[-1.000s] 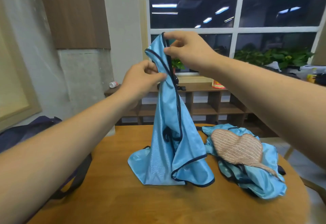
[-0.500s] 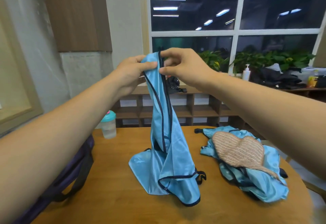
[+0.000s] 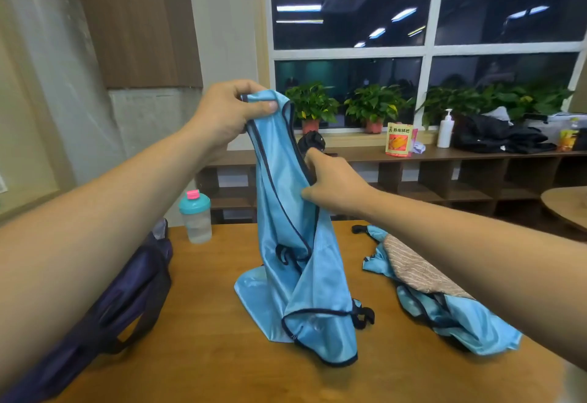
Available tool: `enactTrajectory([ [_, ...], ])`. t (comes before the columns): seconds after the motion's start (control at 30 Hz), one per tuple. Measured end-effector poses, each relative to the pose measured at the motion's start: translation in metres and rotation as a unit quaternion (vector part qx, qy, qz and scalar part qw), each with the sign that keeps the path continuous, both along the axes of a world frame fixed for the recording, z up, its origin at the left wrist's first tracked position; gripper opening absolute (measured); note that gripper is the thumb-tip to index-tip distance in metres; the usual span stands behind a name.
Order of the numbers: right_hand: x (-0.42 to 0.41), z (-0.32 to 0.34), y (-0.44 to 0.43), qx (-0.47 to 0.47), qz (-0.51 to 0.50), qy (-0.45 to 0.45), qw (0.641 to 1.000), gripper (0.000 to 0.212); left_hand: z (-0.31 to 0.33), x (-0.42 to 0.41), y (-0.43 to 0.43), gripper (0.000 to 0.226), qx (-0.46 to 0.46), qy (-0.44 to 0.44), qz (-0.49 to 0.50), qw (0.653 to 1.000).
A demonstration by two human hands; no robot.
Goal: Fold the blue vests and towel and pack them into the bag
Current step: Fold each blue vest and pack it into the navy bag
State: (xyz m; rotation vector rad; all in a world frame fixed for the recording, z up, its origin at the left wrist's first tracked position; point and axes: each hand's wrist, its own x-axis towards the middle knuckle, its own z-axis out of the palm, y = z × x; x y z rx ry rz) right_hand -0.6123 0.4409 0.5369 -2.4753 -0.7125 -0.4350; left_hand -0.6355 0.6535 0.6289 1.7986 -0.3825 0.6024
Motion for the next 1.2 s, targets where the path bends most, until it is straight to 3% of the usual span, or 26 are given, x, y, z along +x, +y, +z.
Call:
enactTrajectory([
  [0.23,0.016,-0.022,-0.042,-0.079,-0.041,0.019,0.996,0.031,0.002,0.011,0.044,0.016,-0.044,-0.019,0.058,0.997],
  [0.37,0.030,-0.018,-0.067,-0.101,-0.094,-0.004,0.990,0.015,-0.001,0.014,0.058,0.015,-0.054,-0.015,0.071,0.996],
  [0.5,0.035,-0.004,-0.085,-0.104,-0.130,-0.018,0.986,0.023,0.000,0.014,0.060,0.018,-0.057,-0.016,0.073,0.996],
  [0.67,0.035,0.021,-0.105,-0.200,-0.178,0.014,0.963,0.016,0.011,0.012,0.069,0.020,-0.040,-0.038,0.097,0.994],
  [0.83,0.038,0.051,-0.128,-0.114,-0.214,0.030,0.970,0.010,0.026,0.006,0.082,0.014,-0.038,-0.055,0.103,0.992],
  [0.97,0.034,0.070,-0.144,-0.005,-0.186,0.184,0.965,0.006,0.037,0.003,0.090,0.021,-0.022,-0.055,0.111,0.992],
  [1.07,0.031,0.088,-0.160,0.058,-0.128,0.259,0.956,0.001,0.043,0.000,0.098,0.021,0.043,-0.030,0.109,0.993],
  [1.2,0.019,0.106,-0.163,0.282,-0.011,0.252,0.926,0.018,0.054,-0.007,0.106,0.019,0.074,-0.035,0.125,0.989],
])
